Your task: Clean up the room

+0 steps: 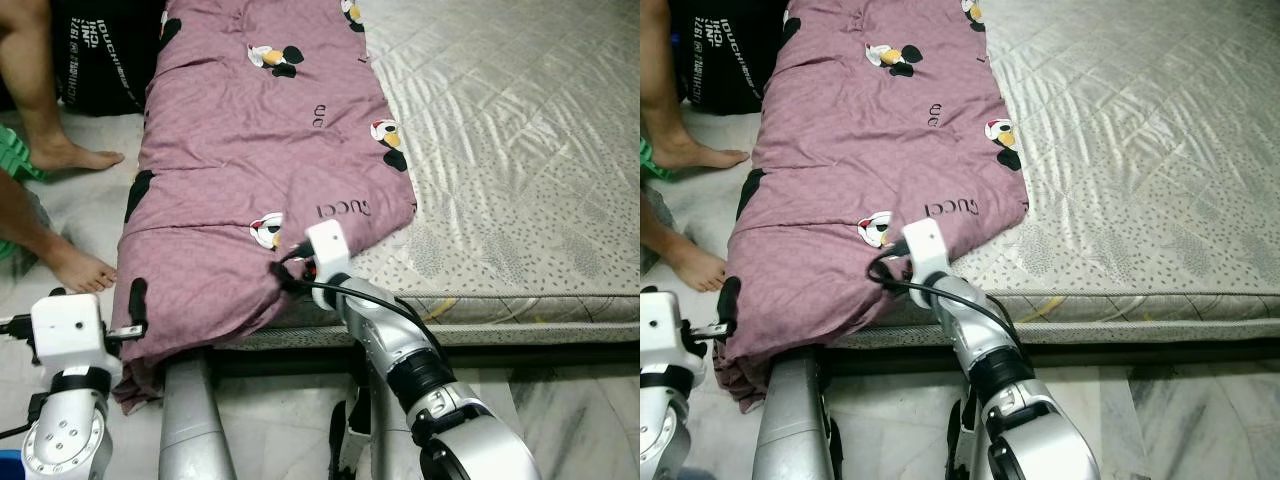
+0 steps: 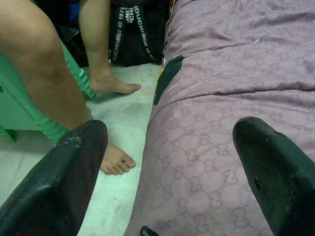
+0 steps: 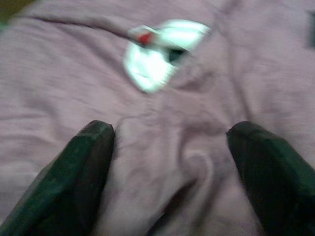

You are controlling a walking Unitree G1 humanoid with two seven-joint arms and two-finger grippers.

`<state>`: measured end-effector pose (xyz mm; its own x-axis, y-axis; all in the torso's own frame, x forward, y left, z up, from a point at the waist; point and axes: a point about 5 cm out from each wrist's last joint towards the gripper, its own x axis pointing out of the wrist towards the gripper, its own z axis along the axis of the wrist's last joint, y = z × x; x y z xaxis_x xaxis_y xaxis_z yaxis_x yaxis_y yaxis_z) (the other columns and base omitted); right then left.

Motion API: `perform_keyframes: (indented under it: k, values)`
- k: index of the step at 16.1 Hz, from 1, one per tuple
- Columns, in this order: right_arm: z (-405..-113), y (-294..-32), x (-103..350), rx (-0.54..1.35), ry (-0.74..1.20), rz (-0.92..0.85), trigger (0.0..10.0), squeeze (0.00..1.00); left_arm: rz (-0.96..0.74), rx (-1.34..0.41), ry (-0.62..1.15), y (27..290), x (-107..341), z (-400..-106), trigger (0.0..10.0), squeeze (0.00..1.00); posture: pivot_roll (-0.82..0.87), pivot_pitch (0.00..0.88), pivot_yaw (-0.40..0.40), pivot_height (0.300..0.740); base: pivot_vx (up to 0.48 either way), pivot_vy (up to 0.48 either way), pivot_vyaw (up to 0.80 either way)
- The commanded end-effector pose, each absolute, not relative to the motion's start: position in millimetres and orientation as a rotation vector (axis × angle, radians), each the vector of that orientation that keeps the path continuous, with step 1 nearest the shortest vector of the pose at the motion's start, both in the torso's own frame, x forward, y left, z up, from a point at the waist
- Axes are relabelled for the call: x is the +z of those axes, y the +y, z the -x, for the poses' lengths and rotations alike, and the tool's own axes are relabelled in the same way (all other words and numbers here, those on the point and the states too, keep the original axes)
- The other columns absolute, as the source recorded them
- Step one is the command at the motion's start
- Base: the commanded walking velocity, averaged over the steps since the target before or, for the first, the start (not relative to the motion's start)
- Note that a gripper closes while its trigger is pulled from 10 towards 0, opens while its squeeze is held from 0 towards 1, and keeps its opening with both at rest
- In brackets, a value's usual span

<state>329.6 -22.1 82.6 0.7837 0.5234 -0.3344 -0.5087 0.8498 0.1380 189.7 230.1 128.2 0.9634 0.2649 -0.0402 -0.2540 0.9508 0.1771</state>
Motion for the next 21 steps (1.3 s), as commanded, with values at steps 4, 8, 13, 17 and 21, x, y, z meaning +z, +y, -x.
perform_keyframes:
  k: [4,8,13,17,21]
  values:
    - [-331,-64,58,0.264,0.537,-0.098,0.6,0.00,-0.165,0.252,0.080,227,125,-193,10.0,0.00,0.15,0.220,-0.109,0.540,0.000,0.000,0.00]
    - [-322,-126,51,0.050,0.601,-0.153,0.0,0.00,-0.153,0.223,0.063,225,128,-200,10.0,0.00,0.12,0.209,-0.097,0.540,0.000,0.000,0.00]
    - [-266,-175,53,-0.080,0.649,-0.238,0.0,0.00,-0.126,0.143,0.046,217,129,-219,10.0,0.00,0.05,0.196,-0.058,0.540,0.000,0.000,0.00]
    - [-191,-218,53,-0.201,0.757,-0.273,0.0,0.00,-0.102,0.096,0.029,211,130,-235,10.0,0.00,-0.01,0.190,-0.048,0.540,0.000,0.000,0.00]
    - [-241,-245,106,-0.326,0.374,-0.168,0.0,0.00,-0.089,0.097,0.016,208,130,-241,10.0,0.00,-0.01,0.172,-0.049,0.540,0.000,0.000,0.00]
